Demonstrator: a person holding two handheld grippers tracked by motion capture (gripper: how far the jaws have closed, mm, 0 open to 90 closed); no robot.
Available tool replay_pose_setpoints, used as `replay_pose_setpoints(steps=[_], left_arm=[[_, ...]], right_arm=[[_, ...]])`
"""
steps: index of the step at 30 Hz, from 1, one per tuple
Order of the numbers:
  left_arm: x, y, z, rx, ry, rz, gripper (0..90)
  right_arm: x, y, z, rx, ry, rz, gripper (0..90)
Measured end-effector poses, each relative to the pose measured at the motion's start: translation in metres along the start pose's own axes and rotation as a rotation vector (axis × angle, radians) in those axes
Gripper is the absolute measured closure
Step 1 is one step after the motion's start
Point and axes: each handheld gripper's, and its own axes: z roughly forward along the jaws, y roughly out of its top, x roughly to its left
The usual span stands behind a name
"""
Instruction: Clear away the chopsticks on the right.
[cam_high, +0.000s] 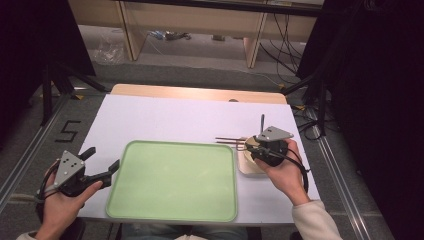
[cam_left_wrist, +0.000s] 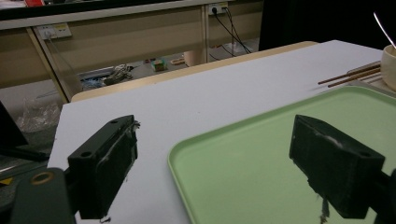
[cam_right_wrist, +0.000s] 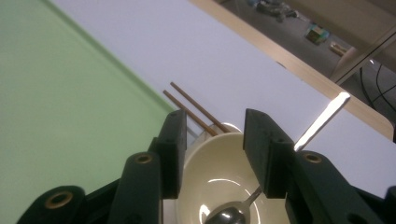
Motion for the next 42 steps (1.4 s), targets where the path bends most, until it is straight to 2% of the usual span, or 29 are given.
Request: replay_pose_setpoints(steps=[1, 2, 3, 4, 5, 7, 8, 13, 14, 16, 18, 22, 23, 24, 25, 26, 27, 28, 31, 32, 33, 34, 36, 39, 40, 42], left_arm=[[0.0, 0.0, 0.0, 0.001, 0.0, 0.0, 14.7], [0.0, 0.0, 0.0, 0.001, 0.0, 0.0, 14.8], [0.0, 0.0, 0.0, 0.001, 0.0, -0.001, 14.8], [0.0, 0.0, 0.0, 0.001, 0.0, -0.001, 14.8], [0.0, 0.0, 0.0, 0.0, -0.001, -0.002, 14.8], [0.0, 0.0, 0.0, 0.0, -0.003, -0.001, 14.8], [0.0, 0.0, 0.0, 0.001, -0.003, -0.002, 14.9], [0.0, 0.0, 0.0, 0.001, -0.003, -0.004, 14.9], [0.0, 0.0, 0.0, 0.001, -0.003, -0.004, 14.9], [0.0, 0.0, 0.0, 0.002, -0.003, -0.004, 14.9], [0.0, 0.0, 0.0, 0.002, -0.004, -0.005, 14.9], [0.0, 0.0, 0.0, 0.002, -0.007, -0.007, 15.0], [0.0, 0.0, 0.0, 0.002, -0.008, -0.009, 15.0], [0.0, 0.0, 0.0, 0.002, -0.008, -0.009, 15.0], [0.0, 0.0, 0.001, 0.002, -0.01, -0.01, 15.0], [0.0, 0.0, 0.001, 0.001, -0.011, -0.01, 15.0], [0.0, 0.0, 0.001, 0.002, -0.011, -0.011, 15.0], [0.0, 0.0, 0.001, 0.001, -0.011, -0.011, 15.0], [0.0, 0.0, 0.0, 0.002, -0.011, -0.01, 15.1], [0.0, 0.0, 0.0, 0.002, -0.011, -0.011, 15.1], [0.0, 0.0, 0.001, 0.002, -0.012, -0.011, 15.0], [0.0, 0.0, 0.001, 0.002, -0.012, -0.011, 15.0], [0.0, 0.0, 0.001, 0.002, -0.013, -0.012, 15.1], [0.0, 0.0, 0.001, 0.002, -0.014, -0.016, 15.1], [0.0, 0.0, 0.001, 0.002, -0.014, -0.016, 15.1], [0.0, 0.0, 0.001, 0.002, -0.014, -0.016, 15.1]], right_arm=[[-0.001, 0.004, 0.005, 0.028, -0.005, -0.035, 58.8], [-0.001, 0.004, 0.005, 0.028, -0.005, -0.035, 58.8], [-0.001, 0.009, 0.011, 0.083, 0.009, -0.071, 57.1], [-0.001, 0.009, 0.011, 0.083, 0.009, -0.071, 57.1], [-0.003, 0.014, 0.019, 0.13, 0.021, -0.121, 55.4], [-0.003, 0.018, 0.024, 0.175, 0.034, -0.159, 52.9], [-0.003, 0.02, 0.029, 0.194, 0.045, -0.212, 52.5], [-0.004, 0.03, 0.043, 0.244, 0.059, -0.334, 51.9], [-0.003, 0.031, 0.045, 0.257, 0.05, -0.322, 51.6], [-0.004, 0.036, 0.051, 0.292, 0.056, -0.362, 50.8], [-0.006, 0.04, 0.058, 0.322, 0.039, -0.403, 50.6], [-0.005, 0.044, 0.068, 0.346, 0.017, -0.44, 50.3], [-0.004, 0.047, 0.074, 0.366, -0.004, -0.46, 50.3], [-0.004, 0.049, 0.077, 0.369, -0.003, -0.49, 50.4], [-0.003, 0.05, 0.079, 0.378, -0.013, -0.488, 50.5], [-0.003, 0.051, 0.083, 0.383, -0.012, -0.506, 50.5], [-0.001, 0.052, 0.084, 0.395, -0.019, -0.496, 50.5], [-0.001, 0.053, 0.087, 0.405, -0.026, -0.512, 50.4], [-0.001, 0.055, 0.097, 0.43, -0.026, -0.536, 50.6], [-0.003, 0.055, 0.101, 0.431, -0.019, -0.572, 50.5], [-0.002, 0.056, 0.105, 0.441, -0.019, -0.584, 50.9], [-0.002, 0.056, 0.108, 0.449, -0.011, -0.585, 51.5], [0.001, 0.055, 0.113, 0.462, -0.012, -0.558, 52.2], [0.0, 0.055, 0.122, 0.477, -0.006, -0.607, 53.2], [0.001, 0.055, 0.124, 0.49, -0.007, -0.595, 53.5], [0.0, 0.055, 0.129, 0.494, -0.003, -0.607, 53.8]])
